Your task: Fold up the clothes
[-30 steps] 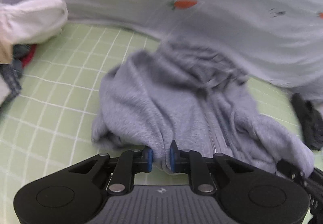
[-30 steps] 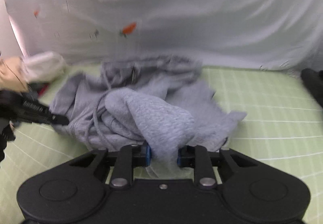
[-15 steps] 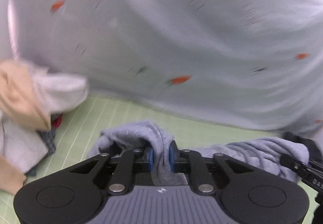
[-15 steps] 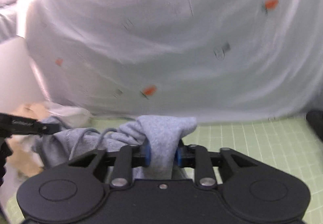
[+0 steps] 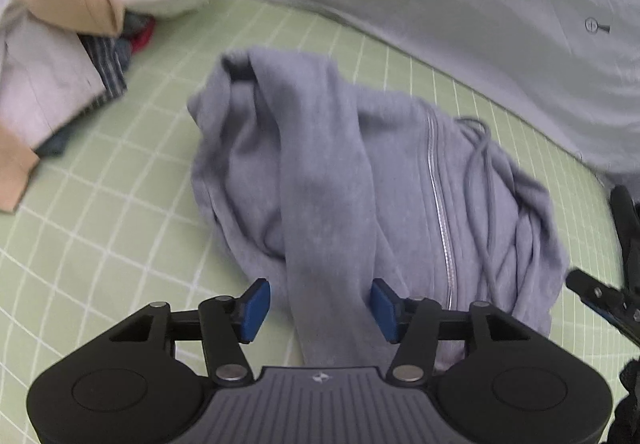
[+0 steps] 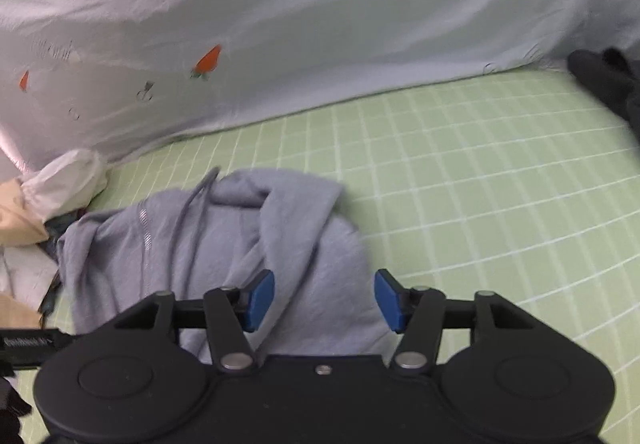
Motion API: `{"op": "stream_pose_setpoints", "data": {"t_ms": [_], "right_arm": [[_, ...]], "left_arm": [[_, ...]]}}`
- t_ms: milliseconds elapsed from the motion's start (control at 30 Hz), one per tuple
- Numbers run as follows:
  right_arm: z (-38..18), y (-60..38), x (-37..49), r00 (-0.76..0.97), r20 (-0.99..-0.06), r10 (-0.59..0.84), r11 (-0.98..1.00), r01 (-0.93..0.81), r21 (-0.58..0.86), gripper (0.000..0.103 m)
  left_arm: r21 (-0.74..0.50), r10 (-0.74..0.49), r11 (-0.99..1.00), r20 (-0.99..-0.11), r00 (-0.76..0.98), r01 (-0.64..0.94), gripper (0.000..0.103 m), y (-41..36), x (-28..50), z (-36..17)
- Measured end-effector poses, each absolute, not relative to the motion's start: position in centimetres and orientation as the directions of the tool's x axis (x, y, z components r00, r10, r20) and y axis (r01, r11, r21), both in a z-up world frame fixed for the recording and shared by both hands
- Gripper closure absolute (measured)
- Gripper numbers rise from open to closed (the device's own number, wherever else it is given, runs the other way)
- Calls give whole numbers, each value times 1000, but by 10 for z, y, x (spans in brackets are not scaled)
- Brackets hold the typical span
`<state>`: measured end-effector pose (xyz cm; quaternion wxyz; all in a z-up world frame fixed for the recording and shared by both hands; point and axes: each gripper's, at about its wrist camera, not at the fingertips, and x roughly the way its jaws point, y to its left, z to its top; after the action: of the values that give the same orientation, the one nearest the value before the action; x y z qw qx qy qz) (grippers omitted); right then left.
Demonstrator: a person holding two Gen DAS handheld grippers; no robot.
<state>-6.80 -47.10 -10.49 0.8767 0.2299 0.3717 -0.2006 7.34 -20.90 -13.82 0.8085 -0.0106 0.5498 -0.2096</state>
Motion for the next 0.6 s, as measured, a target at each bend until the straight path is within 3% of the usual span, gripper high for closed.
{"op": "stream_pose_setpoints", "data": {"t_ms": [200, 233, 267, 300, 333, 400, 500, 600], "right_arm": [[-123, -452, -54, 623, -780, -58, 839, 454, 299, 55], [-128, -450, -52, 613, -790, -35, 841, 445, 308, 55], [-133, -449, -51, 606, -795, -11, 838, 439, 323, 57], [-136, -452, -53, 615, -789, 10, 824, 441, 355, 61], [-136, -455, -57, 630, -777, 18, 818, 437, 373, 78], [-126, -459, -67, 664, -748, -6, 830, 421, 367, 98], [-102, -465, -83, 711, -696, -101, 844, 432, 319, 100], [-71, -477, -100, 740, -634, -225, 845, 472, 251, 100]], "left_arm": [[-329, -421, 876, -878, 227, 354, 49, -220, 63, -148], [-319, -412, 878, -884, 222, 357, 67, -222, 61, -151], [-297, -391, 882, -895, 216, 366, 99, -224, 60, -154], [-268, -362, 888, -909, 209, 375, 99, -227, 58, -156], [-249, -344, 894, -914, 215, 372, 99, -226, 57, -156], [-253, -342, 907, -909, 237, 337, 99, -217, 58, -150], [-252, -332, 928, -893, 304, 274, 99, -198, 61, -131], [-171, -259, 958, -860, 441, 229, 99, -173, 67, -96]]}}
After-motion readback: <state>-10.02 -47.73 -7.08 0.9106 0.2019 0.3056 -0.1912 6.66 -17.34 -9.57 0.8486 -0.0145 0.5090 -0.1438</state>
